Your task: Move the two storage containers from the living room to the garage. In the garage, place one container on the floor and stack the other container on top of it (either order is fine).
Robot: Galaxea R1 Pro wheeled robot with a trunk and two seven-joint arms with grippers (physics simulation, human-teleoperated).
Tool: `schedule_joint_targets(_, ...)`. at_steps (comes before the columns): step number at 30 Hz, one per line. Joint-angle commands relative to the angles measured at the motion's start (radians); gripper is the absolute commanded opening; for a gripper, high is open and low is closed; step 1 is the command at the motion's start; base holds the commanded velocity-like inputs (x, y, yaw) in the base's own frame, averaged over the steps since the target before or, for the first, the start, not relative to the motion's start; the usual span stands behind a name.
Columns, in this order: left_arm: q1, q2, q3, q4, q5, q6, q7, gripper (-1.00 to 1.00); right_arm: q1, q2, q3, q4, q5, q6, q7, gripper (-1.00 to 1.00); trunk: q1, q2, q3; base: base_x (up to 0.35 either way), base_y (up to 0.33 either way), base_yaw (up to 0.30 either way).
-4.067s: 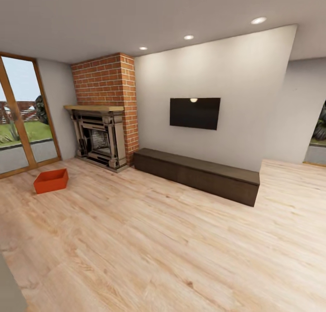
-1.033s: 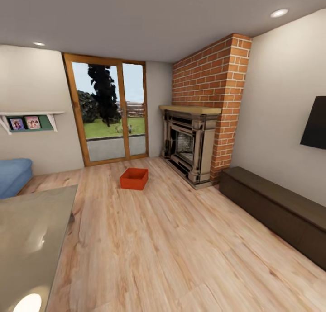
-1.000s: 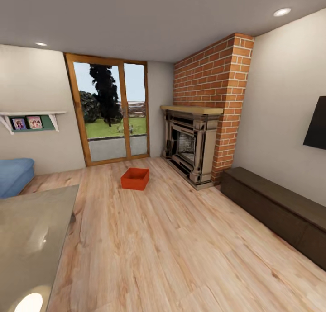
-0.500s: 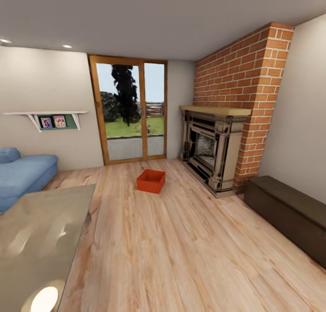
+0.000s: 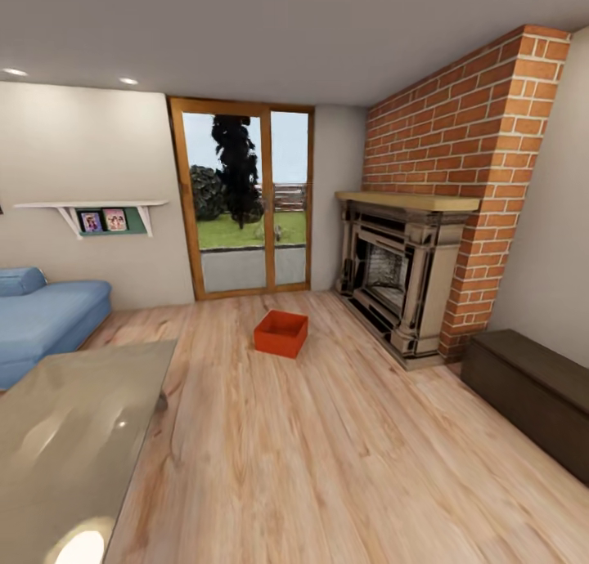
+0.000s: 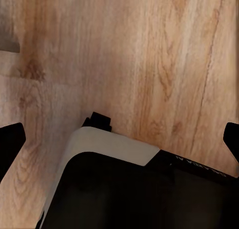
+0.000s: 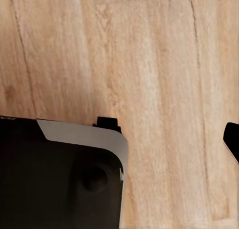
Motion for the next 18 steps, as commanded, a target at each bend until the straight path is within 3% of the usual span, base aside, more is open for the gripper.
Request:
schedule_joint_targets(1,-0.001,0.000,-0.009,0.000,0.008,0.000,0.003,1.00,-0.001,0.000,0.009,0.003,-0.010,-0.006,-0.001,1.00,0.001,-0.001,-0.001,0.322,0.000,0.003)
schedule_joint_targets(18,-0.001,0.000,-0.008,0.000,0.008,0.000,0.003,1.00,-0.001,-0.001,0.011,0.003,-0.009,-0.003,0.001,1.00,0.001,-0.001,-0.001,0.322,0.000,0.000)
